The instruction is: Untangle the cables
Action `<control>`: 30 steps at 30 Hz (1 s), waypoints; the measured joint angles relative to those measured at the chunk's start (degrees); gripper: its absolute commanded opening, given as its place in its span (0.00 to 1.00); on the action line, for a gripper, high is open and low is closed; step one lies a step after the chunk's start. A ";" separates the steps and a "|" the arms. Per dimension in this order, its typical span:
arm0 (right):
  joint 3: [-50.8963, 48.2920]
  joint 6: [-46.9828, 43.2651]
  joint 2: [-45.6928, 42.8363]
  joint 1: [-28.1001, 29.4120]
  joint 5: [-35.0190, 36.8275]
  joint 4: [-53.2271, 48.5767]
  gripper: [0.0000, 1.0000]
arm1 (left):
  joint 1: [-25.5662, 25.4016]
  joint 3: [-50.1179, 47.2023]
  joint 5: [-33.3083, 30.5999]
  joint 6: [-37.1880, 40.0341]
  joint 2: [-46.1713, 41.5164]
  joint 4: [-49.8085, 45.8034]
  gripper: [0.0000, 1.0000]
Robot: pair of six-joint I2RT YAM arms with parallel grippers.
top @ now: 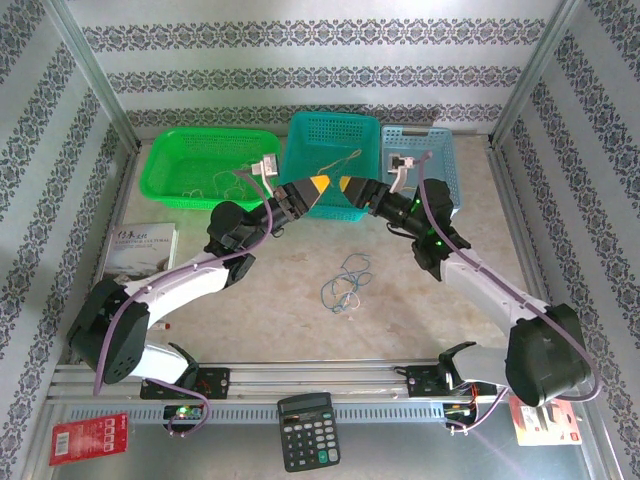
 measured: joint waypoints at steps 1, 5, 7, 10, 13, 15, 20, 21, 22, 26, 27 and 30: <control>0.59 0.20 0.61 0.15 0.07 0.50 0.72 | 0.02 0.28 -0.02 -0.22 0.00 0.31 0.00; 2.32 1.07 2.78 0.87 0.44 2.49 0.72 | 0.02 1.01 -0.20 -0.96 0.04 0.98 0.00; 3.17 1.53 4.28 1.29 0.70 3.61 0.71 | 0.02 1.05 -0.20 -1.22 0.04 1.22 0.00; 4.33 2.62 6.69 1.99 1.03 5.25 0.69 | 0.02 1.09 -0.22 -1.64 0.04 1.51 0.00; 5.38 3.37 8.74 2.40 1.29 6.49 0.61 | 0.02 1.09 -0.22 -1.86 0.04 1.70 0.00; 5.97 4.11 9.79 2.75 1.31 7.06 0.51 | 0.02 1.09 -0.22 -1.88 0.04 1.70 0.00; 6.19 5.35 10.47 2.75 1.36 8.41 0.09 | 0.02 1.09 -0.81 -1.90 0.04 1.70 0.00; 6.19 5.44 10.47 2.71 1.36 8.63 0.01 | 0.02 1.09 -0.92 -1.90 0.04 1.70 0.00; 6.16 5.70 10.45 2.60 1.38 8.83 0.00 | 0.02 1.09 -1.09 -1.90 0.04 1.70 0.00; 3.82 5.75 9.57 0.68 1.36 8.98 0.00 | 0.02 1.07 -1.55 -1.90 0.04 1.70 0.00; 2.32 5.75 8.79 -0.55 1.53 8.52 0.00 | 0.02 1.07 -1.70 -1.88 0.02 1.70 0.00; -2.34 5.73 6.12 -5.84 2.47 6.38 0.00 | 0.02 1.07 -1.75 -1.86 -0.35 1.66 0.00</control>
